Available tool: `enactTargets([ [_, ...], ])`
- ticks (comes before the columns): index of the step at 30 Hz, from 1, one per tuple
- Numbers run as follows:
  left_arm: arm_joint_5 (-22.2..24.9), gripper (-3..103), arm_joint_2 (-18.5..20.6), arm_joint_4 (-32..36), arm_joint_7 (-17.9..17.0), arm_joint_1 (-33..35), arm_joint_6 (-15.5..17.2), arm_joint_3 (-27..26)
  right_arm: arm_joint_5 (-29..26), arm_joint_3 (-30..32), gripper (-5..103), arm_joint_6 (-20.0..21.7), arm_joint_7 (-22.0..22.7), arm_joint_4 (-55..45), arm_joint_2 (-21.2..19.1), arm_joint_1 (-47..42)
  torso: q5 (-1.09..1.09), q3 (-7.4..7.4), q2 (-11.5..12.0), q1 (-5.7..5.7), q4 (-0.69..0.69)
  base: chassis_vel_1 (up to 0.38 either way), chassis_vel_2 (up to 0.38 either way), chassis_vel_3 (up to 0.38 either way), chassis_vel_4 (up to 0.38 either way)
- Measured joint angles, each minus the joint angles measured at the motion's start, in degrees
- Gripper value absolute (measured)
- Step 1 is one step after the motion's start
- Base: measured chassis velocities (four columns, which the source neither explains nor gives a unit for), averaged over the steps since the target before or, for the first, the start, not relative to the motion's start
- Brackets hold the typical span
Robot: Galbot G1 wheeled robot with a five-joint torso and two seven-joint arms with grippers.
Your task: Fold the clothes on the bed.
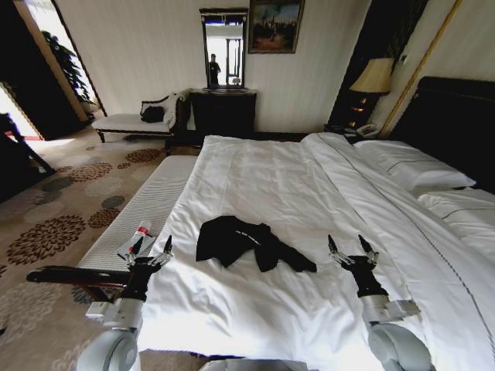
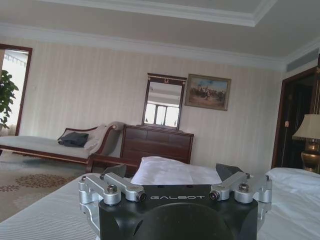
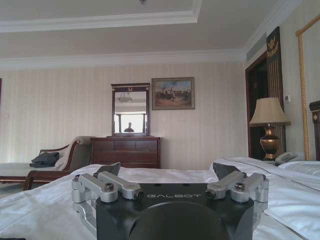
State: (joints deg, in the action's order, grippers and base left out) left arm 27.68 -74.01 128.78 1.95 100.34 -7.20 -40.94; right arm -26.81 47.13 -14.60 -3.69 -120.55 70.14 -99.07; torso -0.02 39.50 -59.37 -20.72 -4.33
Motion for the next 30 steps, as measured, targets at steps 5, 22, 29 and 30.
enactTargets([
  [5,0.0,100,0.2,0.5,0.0,0.1,0.2,-0.2,0.0,-0.1,100,0.0,0.0,0.0,-0.1,0.5,-0.02,0.00,0.0,0.00,0.01,0.017,0.020,-0.024,-0.017],
  [22,9.5,100,10.2,-4.3,-7.6,-9.2,16.3,6.3,-1.6,-4.7,100,0.8,5.6,-1.1,-1.2,4.8,-0.02,0.00,0.0,0.00,0.01,0.000,0.000,0.000,0.000],
  [29,19.4,100,19.8,-11.7,-6.8,-17.2,22.8,11.1,-1.2,-6.6,100,1.0,6.1,1.7,-1.1,7.4,-0.02,0.01,0.0,-0.01,-0.01,0.000,0.000,0.000,0.000],
  [30,21.1,100,21.2,-13.4,-6.6,-18.8,23.7,11.9,-1.2,-6.9,100,1.0,6.1,2.0,-1.1,7.8,-0.02,0.01,0.0,-0.01,0.00,0.000,0.000,0.000,0.000],
])
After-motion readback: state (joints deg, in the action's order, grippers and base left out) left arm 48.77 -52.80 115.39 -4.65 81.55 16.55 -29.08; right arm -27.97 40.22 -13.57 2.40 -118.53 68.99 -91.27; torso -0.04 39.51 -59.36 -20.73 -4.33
